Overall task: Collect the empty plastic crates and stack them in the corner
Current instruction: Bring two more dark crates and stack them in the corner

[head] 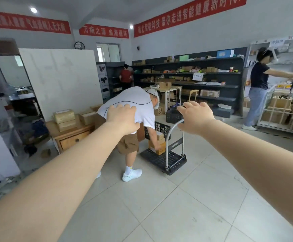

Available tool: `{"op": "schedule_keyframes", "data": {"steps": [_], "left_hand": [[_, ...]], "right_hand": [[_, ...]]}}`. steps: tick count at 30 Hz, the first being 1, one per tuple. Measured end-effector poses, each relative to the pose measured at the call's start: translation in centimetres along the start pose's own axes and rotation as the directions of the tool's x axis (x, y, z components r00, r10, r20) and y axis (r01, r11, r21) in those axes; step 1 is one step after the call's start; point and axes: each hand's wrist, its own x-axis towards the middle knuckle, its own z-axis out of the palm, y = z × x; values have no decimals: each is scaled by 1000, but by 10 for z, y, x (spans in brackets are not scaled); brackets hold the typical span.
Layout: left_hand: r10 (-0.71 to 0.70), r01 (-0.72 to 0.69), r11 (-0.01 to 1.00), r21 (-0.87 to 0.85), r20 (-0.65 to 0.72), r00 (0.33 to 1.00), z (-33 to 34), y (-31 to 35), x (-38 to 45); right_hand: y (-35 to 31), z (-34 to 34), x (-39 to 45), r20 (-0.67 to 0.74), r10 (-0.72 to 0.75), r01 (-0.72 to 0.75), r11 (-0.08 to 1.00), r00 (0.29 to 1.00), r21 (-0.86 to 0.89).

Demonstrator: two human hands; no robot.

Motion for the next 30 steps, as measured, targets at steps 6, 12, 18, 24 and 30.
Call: {"op": "schedule_keyframes", "data": {"steps": [6, 12, 18, 24, 30], "left_hand": [[80, -84, 993, -81, -55, 995, -16, 109, 64], [151, -159, 984, -85, -90, 984, -19, 191, 125], [235, -249, 964, -91, -140, 962, -2, 240, 199], [291, -301, 952, -51, -153, 944, 29, 271, 285], [360, -371, 928, -37, -175, 916, 59, 295, 407]], "right_hand": [[113, 19, 3, 16, 104, -104, 994, 994, -23], [200, 45, 21, 43, 162, -161, 987, 986, -27], [266, 84, 60, 52, 204, -201, 978, 978, -55], [306, 131, 124, 76, 219, -211, 972, 973, -100], [352, 178, 216, 87, 262, -250, 960, 961, -125]]}}
